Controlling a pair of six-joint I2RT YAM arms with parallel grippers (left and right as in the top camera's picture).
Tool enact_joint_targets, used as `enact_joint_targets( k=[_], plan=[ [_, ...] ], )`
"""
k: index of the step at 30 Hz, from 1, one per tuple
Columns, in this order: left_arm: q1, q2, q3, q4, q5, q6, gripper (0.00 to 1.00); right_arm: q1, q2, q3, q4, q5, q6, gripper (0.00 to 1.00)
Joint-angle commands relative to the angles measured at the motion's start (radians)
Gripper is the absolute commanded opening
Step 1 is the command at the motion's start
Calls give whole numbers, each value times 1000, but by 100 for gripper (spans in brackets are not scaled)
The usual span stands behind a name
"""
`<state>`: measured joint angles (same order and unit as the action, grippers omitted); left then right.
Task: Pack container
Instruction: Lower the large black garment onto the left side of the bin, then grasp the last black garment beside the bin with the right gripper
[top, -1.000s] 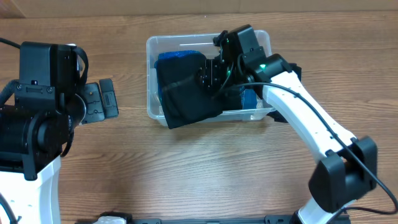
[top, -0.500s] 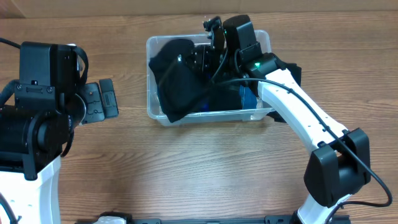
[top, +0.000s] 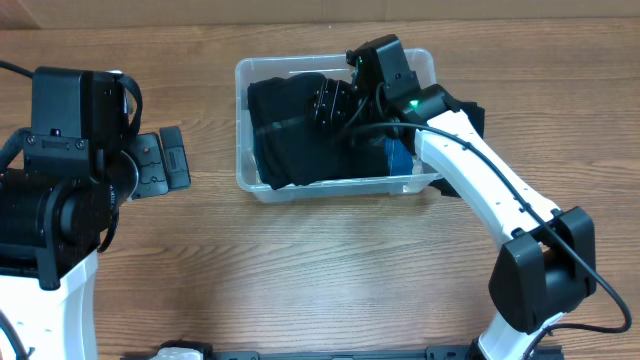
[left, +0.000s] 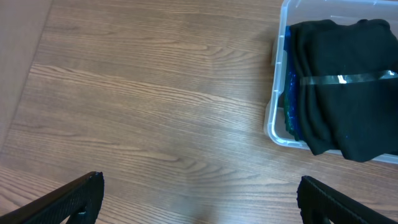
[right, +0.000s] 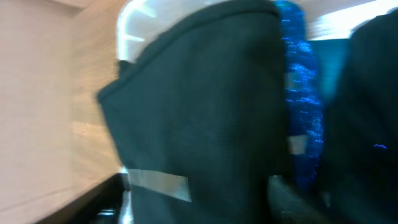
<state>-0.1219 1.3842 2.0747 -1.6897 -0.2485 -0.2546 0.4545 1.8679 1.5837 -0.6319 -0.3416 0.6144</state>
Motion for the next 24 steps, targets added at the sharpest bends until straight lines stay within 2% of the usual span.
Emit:
enact_joint_targets(
  k=[1, 6, 9, 12, 15, 18, 24],
  plan=[
    [5, 2, 6, 1, -16, 15, 100, -44, -52, 33, -52, 160, -140, 89],
    [5, 2, 6, 1, -16, 15, 100, -262, -162, 106, -167, 137, -191, 87],
    [5, 2, 6, 1, -16, 15, 100, -441, -217, 108, -213, 4, -269, 89],
    [5, 2, 6, 1, -16, 15, 100, -666, -204, 97, -308, -53, -335, 95],
    [5, 2, 6, 1, -16, 15, 100, -802, -132, 74, -341, -53, -380, 99],
    [5, 2, 6, 1, -16, 15, 100, -856, -16, 56, -359, -71, -380, 99],
    [5, 2, 6, 1, -16, 15, 100, -811, 179, 56, -356, -109, -380, 96]
  ],
)
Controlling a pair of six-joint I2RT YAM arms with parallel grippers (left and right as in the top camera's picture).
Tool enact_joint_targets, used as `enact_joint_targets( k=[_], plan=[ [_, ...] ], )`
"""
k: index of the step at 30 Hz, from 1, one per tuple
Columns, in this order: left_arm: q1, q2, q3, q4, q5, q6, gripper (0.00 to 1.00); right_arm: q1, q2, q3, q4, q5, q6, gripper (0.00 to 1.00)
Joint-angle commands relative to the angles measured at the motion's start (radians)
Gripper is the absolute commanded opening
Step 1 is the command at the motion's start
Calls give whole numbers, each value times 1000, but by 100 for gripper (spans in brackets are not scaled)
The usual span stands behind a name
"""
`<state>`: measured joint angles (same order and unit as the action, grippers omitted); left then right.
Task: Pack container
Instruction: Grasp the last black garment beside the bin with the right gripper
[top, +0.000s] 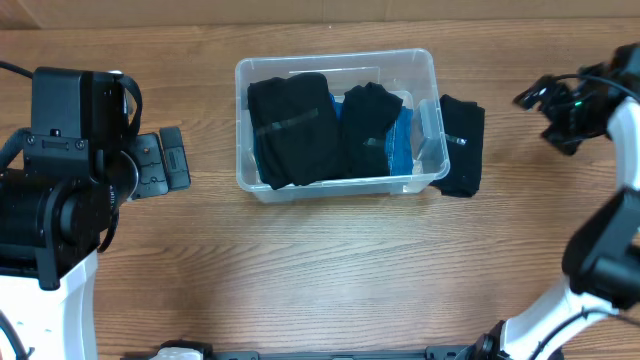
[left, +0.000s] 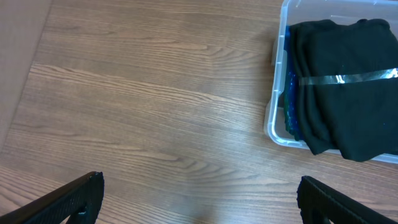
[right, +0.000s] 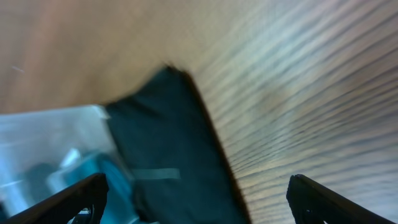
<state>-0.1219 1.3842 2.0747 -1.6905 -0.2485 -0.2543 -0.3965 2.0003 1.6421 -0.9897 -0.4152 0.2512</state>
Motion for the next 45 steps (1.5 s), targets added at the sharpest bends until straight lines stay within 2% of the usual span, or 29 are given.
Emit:
enact_joint_targets(
  k=[1, 11, 15, 19, 21, 28, 33, 39, 42, 43, 44, 45],
  plan=[
    [5, 2, 6, 2, -16, 14, 100, 52, 72, -2, 5, -36, -17, 96],
    [5, 2, 6, 2, -16, 14, 100, 207, 181, -19, 53, -22, -43, 96],
    [5, 2, 6, 2, -16, 14, 100, 210, 220, -61, 92, -20, -42, 88],
    [5, 2, 6, 2, -16, 14, 100, 193, 245, -88, 90, -32, -48, 75],
    [5, 2, 6, 2, -16, 14, 100, 183, 226, -85, 80, -31, -53, 72],
    [5, 2, 6, 1, -16, 14, 100, 63, 100, -82, 80, -31, -66, 92],
    [5, 2, 6, 2, -16, 14, 100, 38, 104, -108, 85, -31, -81, 92],
    [5, 2, 6, 2, -16, 14, 100, 121, 104, -236, 205, -45, -72, 87],
    [5, 2, 6, 2, -16, 14, 100, 172, 104, -270, 242, -92, -73, 72],
    [5, 2, 6, 2, -16, 14, 100, 187, 104, -269, 245, -91, -72, 63],
    [5, 2, 6, 2, -16, 14, 100, 194, 103, -262, 238, -91, -67, 46],
    [5, 2, 6, 2, -16, 14, 100, 194, 103, -253, 224, -91, -66, 36]
  ],
)
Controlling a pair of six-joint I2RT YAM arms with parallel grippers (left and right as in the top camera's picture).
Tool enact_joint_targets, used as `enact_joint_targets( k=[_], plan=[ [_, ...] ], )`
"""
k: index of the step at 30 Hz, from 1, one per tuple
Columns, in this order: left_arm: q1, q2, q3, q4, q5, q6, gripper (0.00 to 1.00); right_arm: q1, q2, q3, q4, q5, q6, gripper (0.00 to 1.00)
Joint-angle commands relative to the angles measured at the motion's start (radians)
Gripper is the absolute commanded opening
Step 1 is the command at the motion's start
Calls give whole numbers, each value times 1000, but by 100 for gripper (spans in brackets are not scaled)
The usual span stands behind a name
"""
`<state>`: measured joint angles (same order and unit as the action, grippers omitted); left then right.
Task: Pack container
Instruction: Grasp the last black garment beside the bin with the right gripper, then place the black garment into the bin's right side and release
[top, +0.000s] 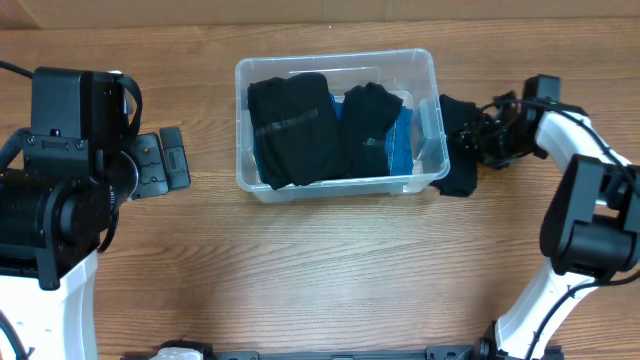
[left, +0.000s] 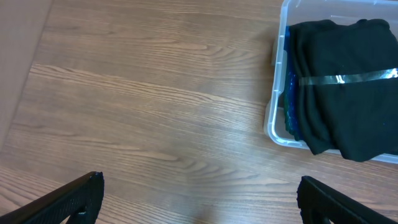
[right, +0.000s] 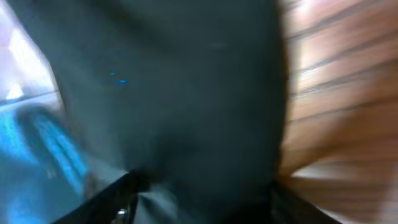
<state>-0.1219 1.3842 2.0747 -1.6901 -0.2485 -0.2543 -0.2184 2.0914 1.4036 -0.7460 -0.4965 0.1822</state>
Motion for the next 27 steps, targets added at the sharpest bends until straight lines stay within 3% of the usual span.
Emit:
enact_joint_targets(
  k=[1, 4, 9, 10, 14, 19, 27],
  plan=[
    [5, 2, 6, 1, -16, 14, 100, 13, 9, -3, -35, -9, 3, 31],
    [5, 2, 6, 1, -16, 14, 100, -23, -53, 79, -149, 55, 3, 19],
    [5, 2, 6, 1, -16, 14, 100, -42, -300, 188, -272, 77, 0, 14],
    [5, 2, 6, 1, -16, 14, 100, -35, -360, 201, -283, 77, 2, 9],
    [5, 2, 6, 1, -16, 14, 100, 38, -523, 203, -291, 11, 34, 7],
    [5, 2, 6, 1, -16, 14, 100, 221, -529, 200, -249, -142, 34, 7],
    [5, 2, 6, 1, -16, 14, 100, 439, -465, 189, -88, -11, 103, 8]
  ],
)
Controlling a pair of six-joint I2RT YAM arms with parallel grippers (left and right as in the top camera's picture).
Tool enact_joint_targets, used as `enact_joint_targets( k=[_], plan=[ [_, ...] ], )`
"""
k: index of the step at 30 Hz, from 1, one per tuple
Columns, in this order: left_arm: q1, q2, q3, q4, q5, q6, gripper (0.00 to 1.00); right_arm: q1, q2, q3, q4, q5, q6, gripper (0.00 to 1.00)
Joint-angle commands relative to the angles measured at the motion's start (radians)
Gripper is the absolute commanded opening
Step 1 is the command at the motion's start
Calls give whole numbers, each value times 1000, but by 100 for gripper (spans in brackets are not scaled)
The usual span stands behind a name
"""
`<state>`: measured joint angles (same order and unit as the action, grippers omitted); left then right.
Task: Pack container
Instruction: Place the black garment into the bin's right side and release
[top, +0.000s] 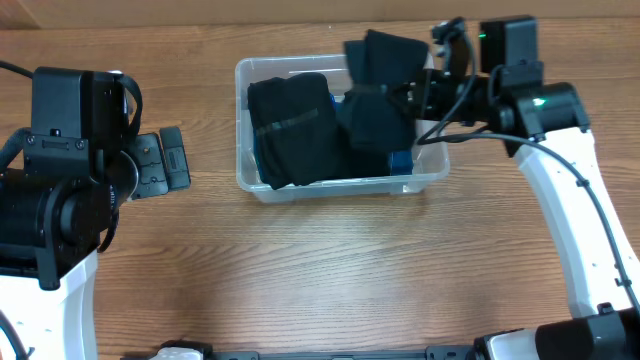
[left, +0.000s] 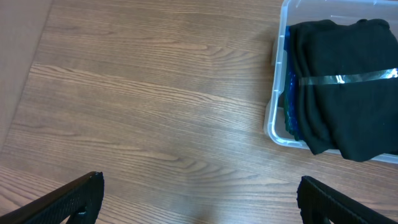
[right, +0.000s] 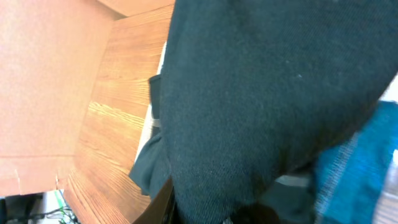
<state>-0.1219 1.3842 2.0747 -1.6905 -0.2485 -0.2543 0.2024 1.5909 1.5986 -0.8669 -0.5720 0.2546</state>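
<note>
A clear plastic container (top: 239, 120) stands mid-table. It holds a folded black garment with a grey band (top: 290, 128), a second black one (top: 375, 130) and something blue (top: 401, 160). My right gripper (top: 412, 92) is shut on a third folded black garment (top: 385, 55), held over the container's back right part. That garment (right: 267, 93) fills the right wrist view and hides the fingers, with blue fabric (right: 357, 177) below it. My left gripper (top: 162, 165) stays open over bare wood left of the container (left: 274, 118), its fingertips (left: 78, 198) wide apart.
The wooden table (top: 330, 270) stretches in front of the container and to both sides. The left arm's bulky base (top: 60, 200) fills the left edge. The right arm (top: 560, 170) arches in from the right, over the spot beside the container.
My right gripper was at the black garment lying on the table right of the container. It now holds that garment above the container's back right. The left arm has not moved.
My right gripper was first down in the container at a black garment. Then it stood open far to the right, with a second black garment in the container and another on the table beside it. It was then at that outside garment, and now holds it over the container.
</note>
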Motion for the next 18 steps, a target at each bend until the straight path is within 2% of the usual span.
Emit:
enact_joint_targets(
  k=[1, 4, 6, 8, 9, 18],
  plan=[
    [5, 2, 6, 2, -16, 14, 100, 21, 69, -12, 46, 79, 31, 9],
    [5, 2, 6, 2, -16, 14, 100, 21, 177, -16, 34, 166, 31, 10],
    [5, 2, 6, 2, -16, 14, 100, 19, 254, -16, 1, 279, 28, 18],
    [5, 2, 6, 2, -16, 14, 100, 11, 299, -16, -30, 338, -4, 51],
    [5, 2, 6, 2, -16, 14, 100, 8, 301, -15, -42, 355, -18, 55],
    [5, 2, 6, 2, -16, 14, 100, 0, 118, 105, -161, 396, -20, 79]
  ],
)
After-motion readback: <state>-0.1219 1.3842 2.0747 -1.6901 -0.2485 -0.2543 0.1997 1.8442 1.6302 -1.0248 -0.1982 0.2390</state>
